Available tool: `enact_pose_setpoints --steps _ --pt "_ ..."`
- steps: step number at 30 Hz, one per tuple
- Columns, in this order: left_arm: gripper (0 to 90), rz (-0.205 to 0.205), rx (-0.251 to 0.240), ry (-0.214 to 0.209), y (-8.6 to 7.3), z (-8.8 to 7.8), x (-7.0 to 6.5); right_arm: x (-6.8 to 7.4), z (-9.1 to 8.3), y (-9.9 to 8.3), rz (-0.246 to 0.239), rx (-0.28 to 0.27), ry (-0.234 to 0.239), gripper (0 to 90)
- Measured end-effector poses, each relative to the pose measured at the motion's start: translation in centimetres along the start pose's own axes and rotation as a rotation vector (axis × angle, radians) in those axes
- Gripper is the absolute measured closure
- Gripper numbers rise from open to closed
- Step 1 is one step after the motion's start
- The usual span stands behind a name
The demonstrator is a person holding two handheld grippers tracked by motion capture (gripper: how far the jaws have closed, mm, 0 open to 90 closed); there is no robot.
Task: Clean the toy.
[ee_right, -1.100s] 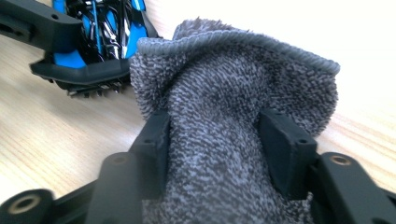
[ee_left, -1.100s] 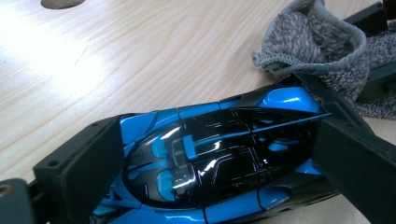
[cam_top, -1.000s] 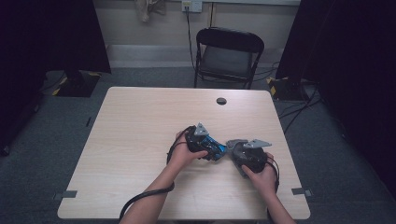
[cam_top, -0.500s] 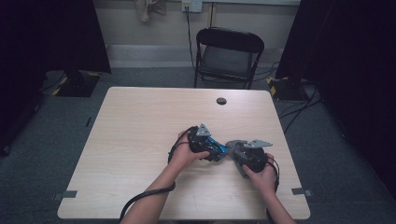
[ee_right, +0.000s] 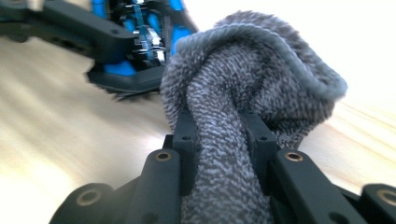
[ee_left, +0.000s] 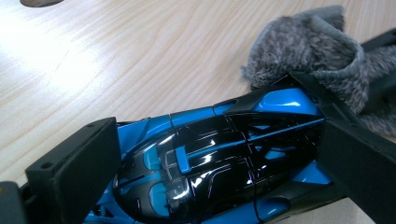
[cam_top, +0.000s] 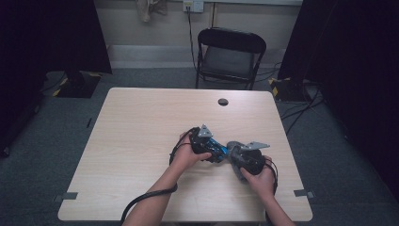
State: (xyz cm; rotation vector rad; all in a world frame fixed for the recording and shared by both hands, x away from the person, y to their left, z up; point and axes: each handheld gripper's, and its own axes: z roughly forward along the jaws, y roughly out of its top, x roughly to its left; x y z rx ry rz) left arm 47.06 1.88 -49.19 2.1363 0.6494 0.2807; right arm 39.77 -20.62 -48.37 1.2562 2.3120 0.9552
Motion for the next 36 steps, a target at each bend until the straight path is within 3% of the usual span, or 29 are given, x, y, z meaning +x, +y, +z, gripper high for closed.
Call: enact_pose_setpoints --steps 9,15,24,36 --pt "0.0 -0.001 -0.004 0.002 -0.1 -0.1 0.1 1.0 -0.2 0.0 -0.032 0.018 0.020 72.2" --pt "0.0 0.004 -0.007 0.003 -0.1 -0.1 0.1 1.5 -0.5 -0.2 -0.036 0.025 0.078 72.2" --pt "0.0 0.003 -0.007 0.006 -0.2 -0.1 0.1 2.8 -0.9 -0.5 -0.082 0.039 0.153 72.3" --pt "0.0 -0.008 -0.018 0.006 -0.3 -0.1 0.1 4.6 -1.7 -0.7 -0.122 0.046 0.231 72.8"
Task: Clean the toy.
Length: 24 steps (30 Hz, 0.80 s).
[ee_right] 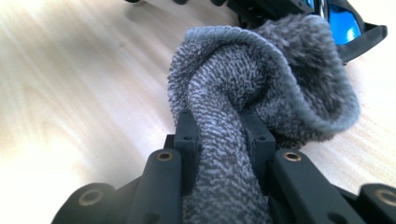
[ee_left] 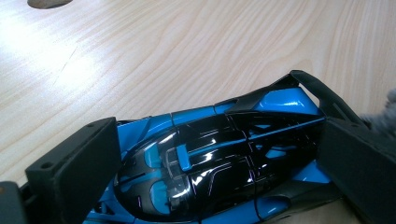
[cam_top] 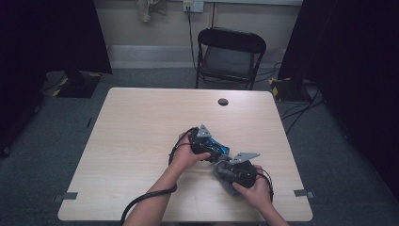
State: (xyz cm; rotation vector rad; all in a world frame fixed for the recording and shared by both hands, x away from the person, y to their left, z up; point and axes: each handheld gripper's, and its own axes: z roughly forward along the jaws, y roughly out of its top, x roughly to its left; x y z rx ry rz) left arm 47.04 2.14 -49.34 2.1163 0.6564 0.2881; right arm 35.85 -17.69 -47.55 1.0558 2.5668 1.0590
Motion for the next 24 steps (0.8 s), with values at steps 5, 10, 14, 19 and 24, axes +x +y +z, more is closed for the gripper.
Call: enact_pose_setpoints --steps 5,10,14,19,24 --pt "0.0 0.000 0.001 0.000 -0.1 -0.1 0.1 -0.5 -1.8 -0.1 0.005 -0.033 -0.025 73.1" --pt "0.0 -0.001 0.006 0.003 -0.1 -0.2 0.2 -3.1 -3.9 0.0 0.062 -0.077 -0.112 73.3" --pt "0.0 -0.002 0.010 0.001 -0.1 -0.2 0.2 -5.3 -4.3 0.4 0.099 -0.089 -0.211 73.3" --pt "0.0 -0.001 0.010 0.002 -0.1 -0.3 0.2 -7.2 -3.7 0.7 0.148 -0.106 -0.279 73.3" --pt "0.0 -0.001 0.009 0.001 -0.1 -0.2 0.2 -7.5 -2.6 1.0 0.155 -0.094 -0.299 73.3"
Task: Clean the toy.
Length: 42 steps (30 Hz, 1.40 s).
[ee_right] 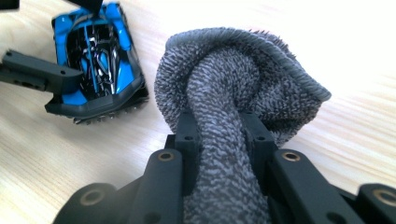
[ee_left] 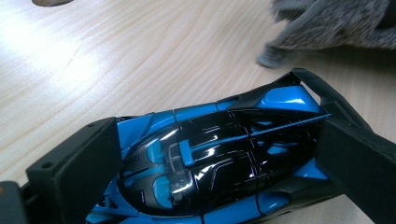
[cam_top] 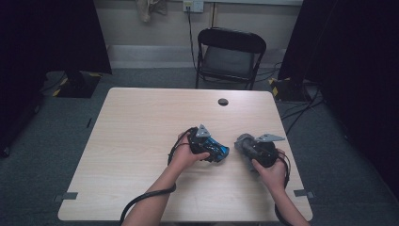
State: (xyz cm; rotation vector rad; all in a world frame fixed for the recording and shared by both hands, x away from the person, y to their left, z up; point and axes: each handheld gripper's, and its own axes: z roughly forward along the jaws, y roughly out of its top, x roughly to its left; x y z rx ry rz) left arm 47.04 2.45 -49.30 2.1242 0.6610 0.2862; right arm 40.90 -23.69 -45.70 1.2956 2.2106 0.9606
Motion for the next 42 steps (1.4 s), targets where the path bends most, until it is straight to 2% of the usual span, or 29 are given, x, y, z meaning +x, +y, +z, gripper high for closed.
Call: enact_pose_setpoints --steps 7,8,10,15,26,33,35,42 --pt "0.0 -0.001 -0.010 0.003 -0.1 0.0 0.0 2.8 2.8 -0.7 -0.071 0.074 0.007 73.2" --pt "0.0 -0.001 -0.010 0.003 -0.1 0.0 0.0 3.1 2.9 -0.7 -0.083 0.075 0.000 73.2" --pt "0.0 -0.001 -0.006 0.002 0.0 0.0 0.0 3.6 2.9 -0.6 -0.088 0.078 0.028 73.2" --pt "0.0 -0.001 -0.002 0.003 0.0 0.0 0.0 4.3 2.7 -0.7 -0.133 0.086 0.039 73.1" --pt "0.0 0.001 -0.003 0.004 0.0 0.0 0.1 5.0 1.8 -1.6 -0.124 0.072 0.108 73.1" --pt "0.0 0.005 0.000 0.005 0.0 0.0 0.2 6.2 1.3 -1.9 -0.138 0.071 0.140 73.1" --pt "0.0 -0.003 -0.006 0.005 0.0 0.0 0.1 6.6 1.3 -2.0 -0.155 0.073 0.144 73.1" --pt "0.0 -0.005 -0.006 0.007 0.0 0.0 0.2 6.9 1.3 -1.9 -0.163 0.076 0.151 73.1"
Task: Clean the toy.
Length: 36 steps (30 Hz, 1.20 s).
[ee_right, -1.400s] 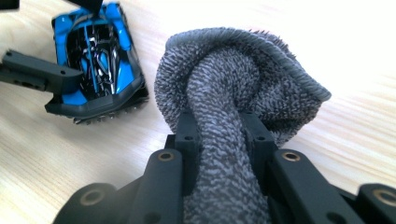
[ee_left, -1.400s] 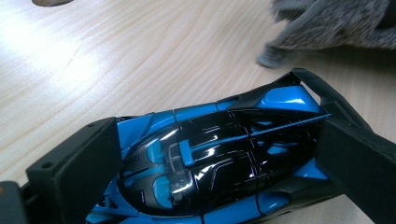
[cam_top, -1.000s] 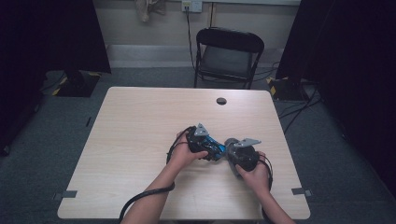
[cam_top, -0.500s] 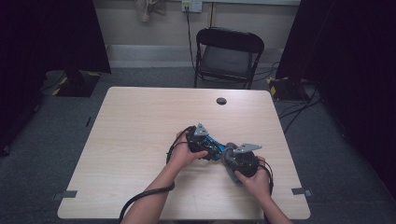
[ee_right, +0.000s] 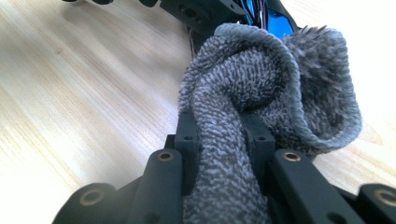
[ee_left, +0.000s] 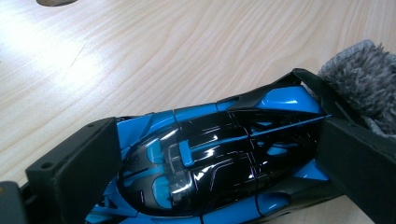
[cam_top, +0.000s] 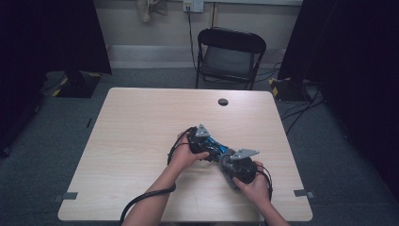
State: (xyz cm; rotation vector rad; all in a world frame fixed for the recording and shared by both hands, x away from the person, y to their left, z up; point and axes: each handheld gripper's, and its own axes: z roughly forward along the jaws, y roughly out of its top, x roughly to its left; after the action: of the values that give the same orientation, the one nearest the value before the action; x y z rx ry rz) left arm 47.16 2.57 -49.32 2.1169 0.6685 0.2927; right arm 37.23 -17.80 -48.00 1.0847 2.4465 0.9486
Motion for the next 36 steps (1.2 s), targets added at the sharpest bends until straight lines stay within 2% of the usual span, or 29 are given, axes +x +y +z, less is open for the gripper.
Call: enact_pose_setpoints --steps 9,13,20,29,32,36 --pt "0.0 0.000 0.002 -0.001 0.0 0.0 0.1 0.2 0.0 0.0 -0.007 -0.002 0.014 73.1" --pt "0.0 -0.001 0.004 -0.001 0.0 0.0 0.1 0.3 0.0 0.0 0.005 -0.004 0.032 73.1" --pt "0.0 -0.001 0.004 -0.001 0.0 0.0 0.1 0.8 0.0 0.2 -0.011 0.002 0.052 73.1" --pt "0.0 0.001 0.004 -0.001 0.0 0.0 0.1 1.5 -0.2 0.2 -0.010 0.001 0.120 73.1" --pt "0.0 -0.003 -0.008 -0.001 -0.1 0.0 0.1 1.6 -0.9 0.1 0.014 -0.004 0.149 73.1" --pt "0.0 -0.001 -0.012 -0.003 -0.1 0.0 0.1 1.1 -2.3 0.0 0.023 -0.030 0.142 73.1"
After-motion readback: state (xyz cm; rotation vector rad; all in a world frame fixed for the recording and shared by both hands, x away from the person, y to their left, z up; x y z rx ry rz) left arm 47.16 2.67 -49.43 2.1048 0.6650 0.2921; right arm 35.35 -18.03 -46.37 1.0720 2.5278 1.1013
